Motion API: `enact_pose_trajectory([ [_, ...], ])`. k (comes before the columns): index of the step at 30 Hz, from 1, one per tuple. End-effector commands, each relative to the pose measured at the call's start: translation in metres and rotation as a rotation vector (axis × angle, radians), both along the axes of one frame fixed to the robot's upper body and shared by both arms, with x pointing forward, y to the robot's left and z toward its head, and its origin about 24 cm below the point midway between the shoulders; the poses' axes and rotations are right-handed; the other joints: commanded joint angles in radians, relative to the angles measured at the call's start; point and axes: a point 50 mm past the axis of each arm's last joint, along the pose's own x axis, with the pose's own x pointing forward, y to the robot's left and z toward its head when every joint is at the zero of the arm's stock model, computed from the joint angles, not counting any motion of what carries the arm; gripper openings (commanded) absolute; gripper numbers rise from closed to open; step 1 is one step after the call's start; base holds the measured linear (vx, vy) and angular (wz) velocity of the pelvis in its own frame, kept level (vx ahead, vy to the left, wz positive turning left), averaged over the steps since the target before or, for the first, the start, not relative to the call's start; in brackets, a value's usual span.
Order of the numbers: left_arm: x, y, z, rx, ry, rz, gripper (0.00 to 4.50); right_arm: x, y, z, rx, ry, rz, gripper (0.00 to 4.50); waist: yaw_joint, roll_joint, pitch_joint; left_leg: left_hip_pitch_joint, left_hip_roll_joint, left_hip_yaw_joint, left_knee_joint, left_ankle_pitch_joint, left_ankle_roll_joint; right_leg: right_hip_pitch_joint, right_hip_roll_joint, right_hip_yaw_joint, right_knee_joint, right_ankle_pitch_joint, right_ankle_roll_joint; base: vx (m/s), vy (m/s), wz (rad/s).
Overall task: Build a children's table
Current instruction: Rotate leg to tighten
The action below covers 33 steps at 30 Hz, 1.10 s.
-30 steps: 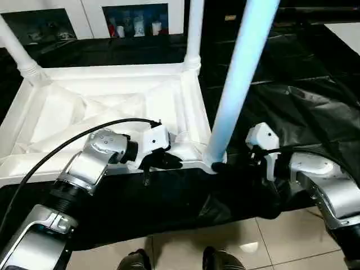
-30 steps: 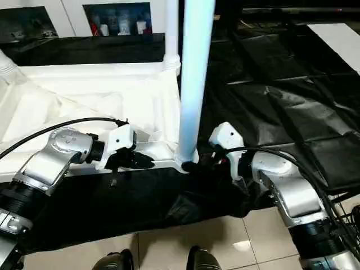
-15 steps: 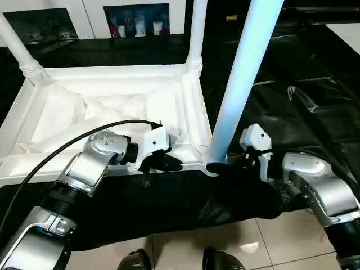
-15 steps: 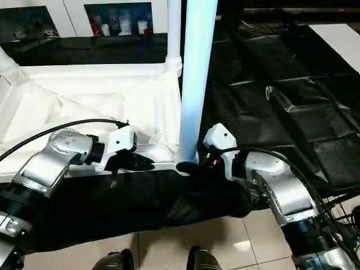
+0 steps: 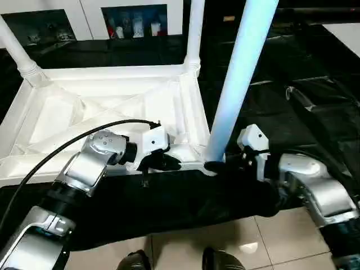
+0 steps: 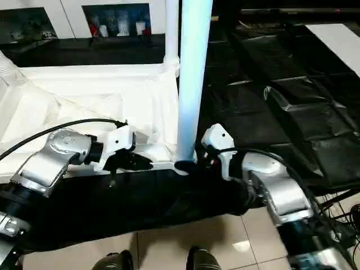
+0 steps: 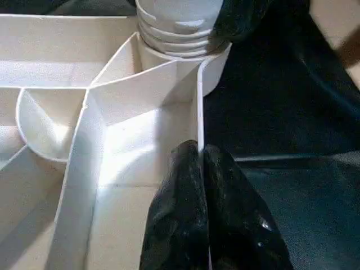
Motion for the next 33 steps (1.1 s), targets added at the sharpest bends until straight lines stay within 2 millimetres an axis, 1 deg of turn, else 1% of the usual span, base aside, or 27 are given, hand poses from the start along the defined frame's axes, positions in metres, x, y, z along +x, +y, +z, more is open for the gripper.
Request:
enact_pose_trajectory([
  [1,0.001,-0.009,-0.025,0.067,0.036,0.077,0.0,0.011,-0.003,-0.008,0.009,0.013,-0.19,2.66,0.0,-0.008,-0.056,0.016,0.017,-0.009,-0.065,-0.262,0.036,0.049,-0.045,0.035,-0.075,-0.351,-0.227,-0.064,0.001,-0.02],
  [2,0.008,-0.013,-0.025,0.064,0.022,0.131,0.0,0.015,0.0,-0.011,0.053,0.025,-0.28,2.66,-0.001,-0.008,-0.053,0.017,0.015,-0.011,-0.068,-0.279,0.016,0.045,-0.044,0.035,-0.082,-0.411,-0.196,-0.064,0.001,-0.02],
  [3,0.01,-0.015,-0.026,0.062,0.016,0.155,0.0,0.017,0.001,-0.012,0.073,0.033,-0.318,2.66,0.0,-0.007,-0.054,0.019,0.017,-0.014,-0.07,-0.292,0.009,0.043,-0.044,0.034,-0.082,-0.424,-0.189,-0.068,0.01,-0.02],
  [4,0.02,-0.025,-0.023,0.04,-0.004,0.236,0.0,0.025,0.005,-0.018,0.137,0.06,-0.469,2.65,-0.002,-0.005,-0.051,0.02,0.015,-0.017,-0.075,-0.331,-0.002,0.039,-0.044,0.032,-0.089,-0.467,-0.163,-0.059,0.016,-0.01],
  [5,0.02,-0.025,-0.023,0.04,-0.004,0.236,0.0,0.025,0.005,-0.018,0.137,0.06,-0.469,2.65,-0.002,-0.005,-0.051,0.02,0.015,-0.017,-0.075,-0.331,-0.002,0.039,-0.044,0.032,-0.089,-0.467,-0.163,-0.059,0.016,-0.01],
  [6,0.024,-0.028,-0.023,0.033,-0.011,0.266,0.0,0.027,0.006,-0.02,0.156,0.072,-0.515,2.65,-0.003,-0.003,-0.05,0.02,0.013,-0.021,-0.078,-0.347,-0.005,0.038,-0.046,0.03,-0.093,-0.49,-0.149,0.0,0.0,0.0],
  [7,0.027,-0.032,-0.022,0.028,-0.015,0.29,0.0,0.03,0.009,-0.022,0.169,0.077,-0.554,2.65,-0.006,-0.004,-0.052,0.018,0.013,-0.022,-0.079,-0.351,-0.003,0.036,-0.048,0.029,-0.096,-0.491,-0.143,0.0,0.0,0.0],
  [8,0.027,-0.032,-0.022,0.028,-0.015,0.29,0.0,0.03,0.009,-0.022,0.169,0.077,-0.554,2.65,-0.004,-0.005,-0.053,0.016,0.013,-0.023,-0.082,-0.341,0.0,0.04,-0.046,0.029,-0.096,-0.472,-0.139,0.0,0.0,0.0],
  [9,0.033,-0.039,-0.02,0.018,-0.034,0.333,0.0,0.035,0.015,-0.027,0.164,0.07,-0.645,2.65,-0.003,-0.005,-0.052,0.014,0.013,-0.024,-0.083,-0.339,0.004,0.04,-0.046,0.029,-0.096,-0.46,-0.138,0.0,0.0,0.0],
  [10,0.035,-0.043,-0.019,0.015,-0.044,0.348,0.0,0.038,0.018,-0.029,0.165,0.067,-0.693,2.64,-0.008,-0.001,-0.054,0.019,0.01,-0.02,-0.08,-0.352,-0.002,0.03,-0.044,0.03,-0.096,-0.44,-0.148,0.0,0.0,0.0],
  [11,0.037,-0.045,-0.019,0.011,-0.051,0.363,0.0,0.04,0.021,-0.03,0.168,0.07,-0.716,2.64,-0.008,-0.001,-0.054,0.019,0.01,-0.02,-0.08,-0.352,-0.002,0.03,-0.044,0.03,-0.096,-0.44,-0.148,0.0,0.0,0.0],
  [12,0.038,-0.047,-0.018,0.009,-0.057,0.374,0.0,0.041,0.024,-0.031,0.165,0.068,-0.733,2.64,-0.007,-0.004,-0.056,0.014,0.009,-0.021,-0.08,-0.336,-0.001,0.037,-0.045,0.03,-0.093,-0.416,-0.151,0.0,0.0,0.0],
  [13,0.04,-0.049,-0.018,0.008,-0.063,0.383,0.0,0.043,0.028,-0.031,0.154,0.061,-0.752,2.64,-0.006,-0.003,-0.055,0.015,0.009,-0.019,-0.081,-0.332,0.004,0.036,-0.044,0.031,-0.093,-0.4,-0.153,0.0,0.0,0.0],
  [14,0.04,-0.05,-0.018,0.008,-0.065,0.384,0.0,0.044,0.029,-0.031,0.151,0.059,-0.756,2.64,-0.006,-0.005,-0.056,0.013,0.008,-0.017,-0.078,-0.326,0.012,0.037,-0.043,0.032,-0.092,-0.38,-0.157,0.0,0.0,0.0],
  [17,0.04,-0.052,-0.021,0.02,-0.069,0.373,0.0,0.048,0.044,-0.027,0.165,0.034,-0.679,2.64,-0.005,-0.005,-0.058,0.009,0.009,-0.016,-0.078,-0.3,0.03,0.041,-0.043,0.032,-0.087,-0.328,-0.17,0.0,0.0,0.0],
  [19,0.039,-0.051,-0.022,0.026,-0.07,0.364,0.0,0.048,0.047,-0.024,0.178,0.026,-0.65,2.64,-0.004,-0.004,-0.059,0.01,0.01,-0.015,-0.077,-0.296,0.038,0.043,-0.042,0.032,-0.084,-0.312,-0.179,0.0,0.0,0.0],
  [20,0.038,-0.05,-0.023,0.033,-0.069,0.348,0.0,0.048,0.049,-0.02,0.185,0.005,-0.62,2.64,-0.004,-0.008,-0.061,0.009,0.01,-0.014,-0.076,-0.288,0.042,0.045,-0.042,0.032,-0.083,-0.302,-0.184,0.0,0.0,0.0],
  [21,0.037,-0.049,-0.023,0.034,-0.068,0.345,0.0,0.048,0.049,-0.019,0.186,0.002,-0.616,2.99,-0.003,-0.007,-0.061,0.008,0.01,-0.014,-0.077,-0.284,0.045,0.045,-0.043,0.032,-0.083,-0.3,-0.186,0.0,0.0,0.0],
  [23,0.037,-0.049,-0.024,0.036,-0.067,0.339,0.0,0.048,0.049,-0.017,0.188,-0.012,-0.607,3.33,-0.003,-0.006,-0.061,0.007,0.011,-0.013,-0.077,-0.27,0.051,0.046,-0.044,0.033,-0.083,-0.294,-0.192,0.0,0.0,0.0],
  [25,0.035,-0.045,-0.026,0.038,-0.064,0.324,0.0,0.048,0.043,-0.007,0.182,-0.065,-0.564,3.41,-0.002,-0.005,-0.064,0.007,0.012,-0.013,-0.076,-0.263,0.054,0.048,-0.044,0.032,-0.081,-0.288,-0.194,0.0,0.0,0.0],
  [27,0.034,-0.043,-0.026,0.042,-0.064,0.312,0.0,0.048,0.04,-0.004,0.18,-0.082,-0.545,3.67,-0.002,-0.005,-0.063,0.006,0.014,-0.013,-0.076,-0.259,0.057,0.048,-0.044,0.032,-0.081,-0.278,-0.198,0.0,0.0,0.0],
  [28,0.033,-0.041,-0.027,0.045,-0.064,0.303,0.0,0.048,0.037,-0.001,0.175,-0.089,-0.526,3.76,-0.002,-0.007,-0.064,0.003,0.013,-0.014,-0.076,-0.248,0.059,0.052,-0.043,0.032,-0.078,-0.266,-0.201,0.0,0.0,0.0],
  [29,0.031,-0.036,-0.027,0.053,-0.07,0.284,0.0,0.044,0.029,0.007,0.141,-0.117,-0.465,3.81,-0.003,-0.011,-0.067,0.001,0.014,-0.015,-0.075,-0.235,0.063,0.057,-0.043,0.031,-0.076,-0.251,-0.204,0.0,0.0,0.0],
  [30,0.031,-0.035,-0.027,0.054,-0.071,0.282,0.0,0.043,0.028,0.008,0.137,-0.12,-0.457,3.87,-0.001,-0.009,-0.067,0.001,0.013,-0.014,-0.074,-0.226,0.067,0.057,-0.042,0.032,-0.074,-0.239,-0.204,0.0,0.0,0.0],
  [31,0.029,-0.031,-0.026,0.059,-0.078,0.273,0.0,0.039,0.021,0.015,0.107,-0.13,-0.407,4.06,-0.003,-0.013,-0.07,0.002,0.013,-0.01,-0.069,-0.206,0.082,0.057,-0.041,0.033,-0.072,-0.203,-0.21,0.0,0.0,0.0],
  [32,0.029,-0.03,-0.026,0.06,-0.08,0.272,0.0,0.038,0.02,0.016,0.102,-0.128,-0.397,4.06,-0.002,-0.013,-0.068,-0.001,0.013,-0.012,-0.07,-0.2,0.085,0.06,-0.042,0.033,-0.071,-0.2,-0.211,0.0,0.0,0.0],
  [33,0.029,-0.03,-0.025,0.061,-0.081,0.271,0.0,0.037,0.019,0.017,0.097,-0.127,-0.389,4.14,-0.003,-0.015,-0.07,-0.002,0.012,-0.011,-0.069,-0.192,0.088,0.061,-0.041,0.032,-0.069,-0.197,-0.212,0.0,0.0,0.0],
])
